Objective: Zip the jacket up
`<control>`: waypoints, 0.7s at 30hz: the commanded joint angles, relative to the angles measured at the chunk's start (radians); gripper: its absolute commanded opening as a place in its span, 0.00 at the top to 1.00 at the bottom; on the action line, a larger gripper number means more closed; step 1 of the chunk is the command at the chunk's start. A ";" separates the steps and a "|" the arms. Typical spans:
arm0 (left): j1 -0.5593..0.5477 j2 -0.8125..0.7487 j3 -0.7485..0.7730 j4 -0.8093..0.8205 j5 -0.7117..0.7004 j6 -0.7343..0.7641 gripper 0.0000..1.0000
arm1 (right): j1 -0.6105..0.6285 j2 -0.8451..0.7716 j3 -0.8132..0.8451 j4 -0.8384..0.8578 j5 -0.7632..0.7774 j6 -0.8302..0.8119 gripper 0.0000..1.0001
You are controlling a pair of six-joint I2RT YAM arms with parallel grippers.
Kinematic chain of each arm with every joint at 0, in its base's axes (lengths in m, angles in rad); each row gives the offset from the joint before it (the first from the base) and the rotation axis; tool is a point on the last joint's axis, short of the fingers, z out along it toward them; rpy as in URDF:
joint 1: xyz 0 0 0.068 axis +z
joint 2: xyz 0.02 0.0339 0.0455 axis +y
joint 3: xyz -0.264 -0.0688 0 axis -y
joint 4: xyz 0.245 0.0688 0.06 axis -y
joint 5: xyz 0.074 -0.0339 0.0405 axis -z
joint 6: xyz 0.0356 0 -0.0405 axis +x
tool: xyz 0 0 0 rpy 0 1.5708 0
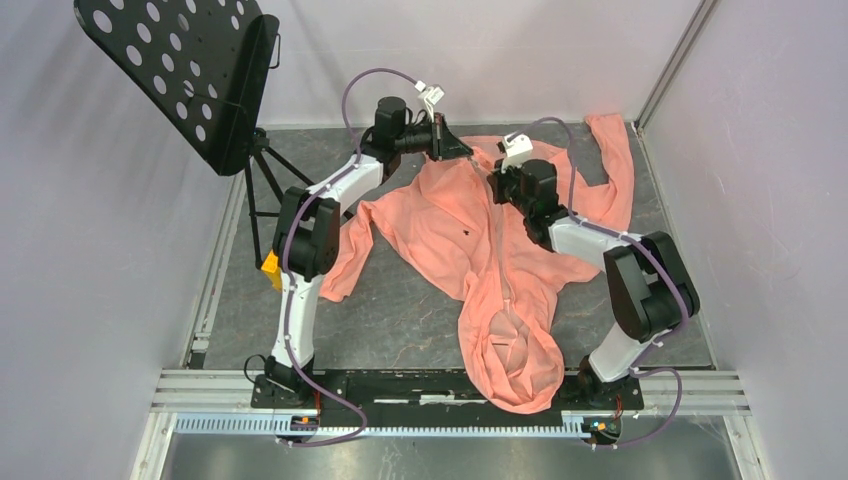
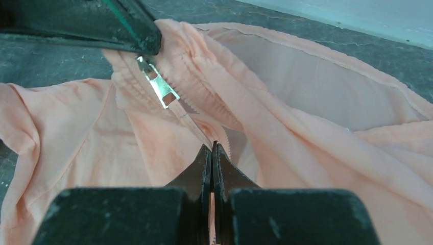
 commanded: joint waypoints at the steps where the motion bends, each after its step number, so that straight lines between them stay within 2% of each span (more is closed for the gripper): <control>1: 0.071 -0.103 -0.039 0.250 -0.027 -0.103 0.98 | -0.028 -0.014 -0.130 -0.044 0.094 -0.031 1.00; 5: 0.052 -0.108 -0.039 0.265 -0.020 -0.107 0.98 | -0.002 -0.041 -0.116 -0.033 0.019 -0.017 1.00; 6: 0.043 -0.105 -0.033 0.259 -0.013 -0.099 0.98 | -0.004 -0.044 -0.112 -0.015 -0.030 0.009 1.00; 8: 0.031 -0.097 -0.021 0.249 0.033 -0.072 0.98 | -0.012 -0.022 -0.028 -0.082 -0.130 0.006 1.00; 9: 0.028 -0.096 -0.024 0.249 0.047 -0.058 0.98 | -0.015 -0.014 0.019 -0.150 -0.180 -0.028 0.96; 10: 0.026 -0.096 -0.030 0.254 0.061 -0.045 0.98 | -0.016 -0.020 0.063 -0.199 -0.206 -0.059 0.87; 11: 0.025 -0.097 -0.037 0.267 0.078 -0.040 0.98 | -0.015 -0.038 0.082 -0.228 -0.217 -0.105 0.71; 13: 0.026 -0.096 -0.055 0.301 0.108 -0.033 0.98 | -0.020 -0.087 0.116 -0.282 -0.257 -0.190 0.50; 15: 0.026 -0.090 -0.056 0.308 0.140 -0.027 0.98 | -0.031 -0.126 0.136 -0.313 -0.256 -0.262 0.34; 18: 0.024 -0.078 -0.054 0.353 0.192 -0.053 0.98 | -0.084 -0.116 0.168 -0.322 -0.415 -0.381 0.29; 21: 0.021 -0.072 -0.060 0.395 0.241 -0.071 0.98 | -0.152 -0.041 0.245 -0.283 -0.606 -0.416 0.35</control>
